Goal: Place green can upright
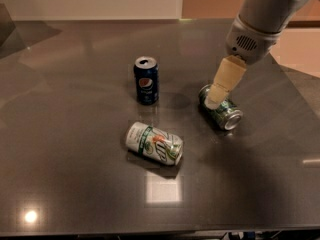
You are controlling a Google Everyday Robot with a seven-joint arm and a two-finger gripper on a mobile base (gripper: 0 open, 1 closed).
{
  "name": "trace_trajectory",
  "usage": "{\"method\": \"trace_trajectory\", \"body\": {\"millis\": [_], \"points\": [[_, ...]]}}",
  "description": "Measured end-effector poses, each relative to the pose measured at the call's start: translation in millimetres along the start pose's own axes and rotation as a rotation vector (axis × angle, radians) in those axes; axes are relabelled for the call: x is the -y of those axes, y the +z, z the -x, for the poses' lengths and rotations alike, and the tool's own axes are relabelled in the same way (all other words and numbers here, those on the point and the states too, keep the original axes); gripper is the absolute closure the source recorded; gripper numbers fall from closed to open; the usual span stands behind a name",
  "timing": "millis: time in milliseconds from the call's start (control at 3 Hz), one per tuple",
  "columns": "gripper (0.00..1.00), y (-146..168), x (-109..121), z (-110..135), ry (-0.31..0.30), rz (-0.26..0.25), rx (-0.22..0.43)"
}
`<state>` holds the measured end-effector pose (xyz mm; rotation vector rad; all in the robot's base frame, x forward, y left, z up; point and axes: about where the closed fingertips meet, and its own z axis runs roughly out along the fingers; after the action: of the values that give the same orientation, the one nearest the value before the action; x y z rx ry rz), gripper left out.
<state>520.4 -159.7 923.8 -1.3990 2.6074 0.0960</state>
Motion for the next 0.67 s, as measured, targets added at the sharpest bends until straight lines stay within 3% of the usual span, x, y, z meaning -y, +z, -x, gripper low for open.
{"method": "trace_trajectory", "body": {"millis": [667], "points": [[0.00, 36.6, 7.7, 0.4, 0.316, -0.058, -0.114]]}}
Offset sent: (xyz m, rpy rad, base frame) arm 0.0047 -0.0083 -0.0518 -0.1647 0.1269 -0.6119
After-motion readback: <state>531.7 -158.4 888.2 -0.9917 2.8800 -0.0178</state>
